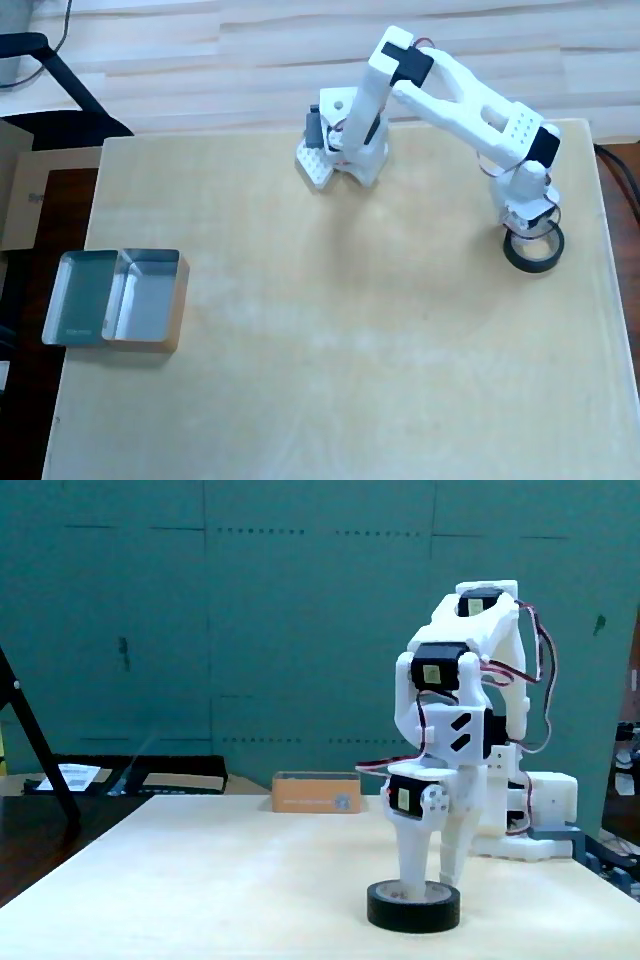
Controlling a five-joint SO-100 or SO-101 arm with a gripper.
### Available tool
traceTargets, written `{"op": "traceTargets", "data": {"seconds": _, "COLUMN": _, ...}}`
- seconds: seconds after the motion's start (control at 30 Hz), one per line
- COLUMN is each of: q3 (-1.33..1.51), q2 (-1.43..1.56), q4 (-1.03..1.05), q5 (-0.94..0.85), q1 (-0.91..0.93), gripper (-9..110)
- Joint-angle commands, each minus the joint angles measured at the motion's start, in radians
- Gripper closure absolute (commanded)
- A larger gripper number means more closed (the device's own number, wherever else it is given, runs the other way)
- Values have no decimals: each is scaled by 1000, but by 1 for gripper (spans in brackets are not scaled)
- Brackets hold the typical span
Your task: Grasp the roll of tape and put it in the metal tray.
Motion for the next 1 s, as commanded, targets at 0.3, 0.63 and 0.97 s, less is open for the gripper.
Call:
{"op": "traceTargets", "data": {"seconds": 0.3, "q3": -43, "q2": 21, "q4": -3, "q5": -3, "q1": 21, "gripper": 102}}
{"op": "traceTargets", "data": {"seconds": 0.63, "q3": -275, "q2": 23, "q4": 78, "q5": -110, "q1": 21, "gripper": 102}}
{"op": "traceTargets", "data": {"seconds": 0.97, "q3": -540, "q2": 25, "q4": 316, "q5": -216, "q1": 298, "gripper": 102}}
